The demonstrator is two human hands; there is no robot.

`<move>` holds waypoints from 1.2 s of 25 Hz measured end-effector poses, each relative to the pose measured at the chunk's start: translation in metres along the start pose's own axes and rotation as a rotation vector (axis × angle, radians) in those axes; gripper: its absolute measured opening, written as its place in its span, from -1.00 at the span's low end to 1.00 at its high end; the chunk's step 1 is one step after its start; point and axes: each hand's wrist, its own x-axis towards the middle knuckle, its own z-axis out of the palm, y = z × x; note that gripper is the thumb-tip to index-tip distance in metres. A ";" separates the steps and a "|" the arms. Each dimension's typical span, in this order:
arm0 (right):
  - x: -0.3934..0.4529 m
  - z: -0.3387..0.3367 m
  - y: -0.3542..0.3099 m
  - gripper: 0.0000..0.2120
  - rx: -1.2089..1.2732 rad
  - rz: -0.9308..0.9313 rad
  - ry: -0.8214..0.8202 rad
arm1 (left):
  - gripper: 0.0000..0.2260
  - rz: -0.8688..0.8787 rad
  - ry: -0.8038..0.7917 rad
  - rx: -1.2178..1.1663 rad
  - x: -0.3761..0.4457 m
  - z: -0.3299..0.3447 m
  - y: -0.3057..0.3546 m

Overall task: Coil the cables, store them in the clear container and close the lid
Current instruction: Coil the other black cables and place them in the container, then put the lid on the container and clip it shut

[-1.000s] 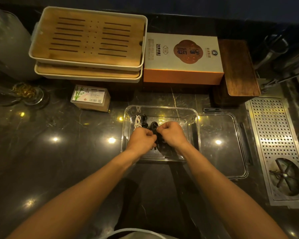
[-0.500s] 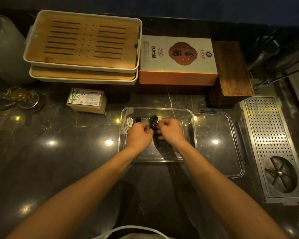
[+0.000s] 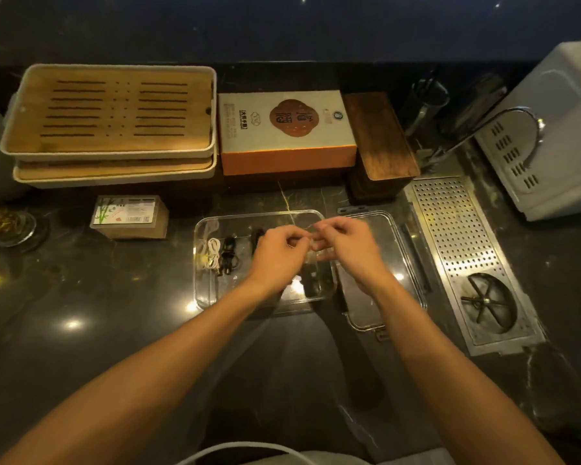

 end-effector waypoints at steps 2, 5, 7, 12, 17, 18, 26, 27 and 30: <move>-0.007 -0.031 0.005 -0.85 -0.006 -0.016 0.119 | -0.85 -0.084 -0.110 -0.066 0.000 0.026 0.010; -0.013 -0.073 0.030 -0.84 -0.070 0.026 0.263 | -0.73 -0.174 -0.214 -0.097 -0.003 0.069 0.015; -0.017 -0.092 0.047 -0.79 -0.157 0.035 0.313 | -0.61 -0.176 -0.238 -0.044 -0.006 0.088 0.020; -0.017 -0.126 0.086 -0.63 -0.377 0.081 0.429 | -0.40 -0.232 -0.139 -0.019 -0.029 0.139 0.013; -0.009 -0.137 0.110 -0.49 -0.614 0.181 0.444 | -0.19 -0.406 -0.031 0.058 -0.057 0.173 -0.018; -0.009 -0.136 0.112 -0.48 -0.611 0.193 0.439 | -0.19 -0.435 -0.010 0.062 -0.056 0.174 -0.023; 0.009 -0.144 0.119 -0.71 -0.527 0.271 0.420 | -0.49 -0.626 0.026 0.105 -0.024 0.181 -0.021; 0.010 -0.148 0.120 -0.75 -0.536 0.283 0.414 | -0.51 -0.626 0.027 0.087 -0.023 0.182 -0.026; 0.006 -0.158 0.115 -0.78 -0.538 0.325 0.402 | -0.64 -0.617 0.025 0.025 -0.021 0.180 -0.044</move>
